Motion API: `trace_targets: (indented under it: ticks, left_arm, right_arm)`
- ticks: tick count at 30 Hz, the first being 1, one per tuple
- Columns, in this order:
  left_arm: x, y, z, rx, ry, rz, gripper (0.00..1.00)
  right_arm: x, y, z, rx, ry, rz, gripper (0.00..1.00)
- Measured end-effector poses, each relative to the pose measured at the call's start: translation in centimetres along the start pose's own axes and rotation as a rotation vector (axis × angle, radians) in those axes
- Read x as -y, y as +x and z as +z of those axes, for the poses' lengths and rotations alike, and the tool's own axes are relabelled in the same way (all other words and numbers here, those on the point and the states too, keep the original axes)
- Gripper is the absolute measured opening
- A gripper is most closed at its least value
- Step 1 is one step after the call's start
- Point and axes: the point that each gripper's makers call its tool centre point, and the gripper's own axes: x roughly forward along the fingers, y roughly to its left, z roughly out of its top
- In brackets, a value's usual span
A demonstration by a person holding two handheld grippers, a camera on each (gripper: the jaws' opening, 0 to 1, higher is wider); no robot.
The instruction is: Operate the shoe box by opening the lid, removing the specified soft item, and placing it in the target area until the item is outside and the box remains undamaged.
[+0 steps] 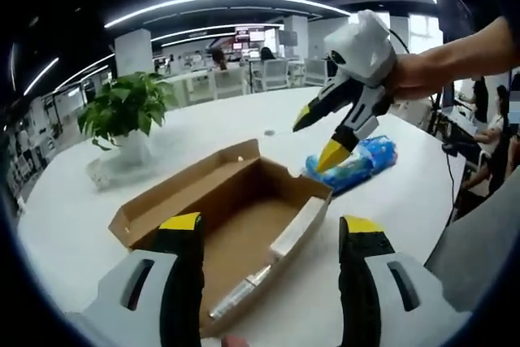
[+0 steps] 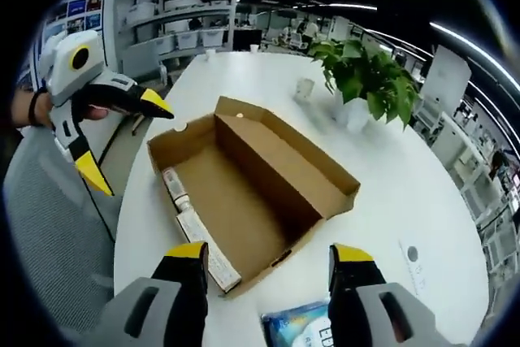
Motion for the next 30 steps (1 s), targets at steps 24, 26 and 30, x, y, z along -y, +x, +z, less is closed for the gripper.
trace_targets:
  ticks: [24, 26, 30]
  left_arm:
    - [0.1, 0.1, -0.5, -0.022, 0.018, -0.004, 0.65]
    - [0.1, 0.1, -0.7, -0.030, 0.026, -0.002, 0.65]
    - [0.4, 0.1, -0.8, -0.037, 0.042, -0.004, 0.65]
  right_arm:
    - [-2.1, 4.4, -0.3, -0.194, -0.321, 0.182, 0.59]
    - [-2.4, 4.9, -0.2, -0.208, -0.352, 0.197, 0.59]
    - [-3.1, 5.8, -0.2, -0.234, -0.409, 0.234, 0.59]
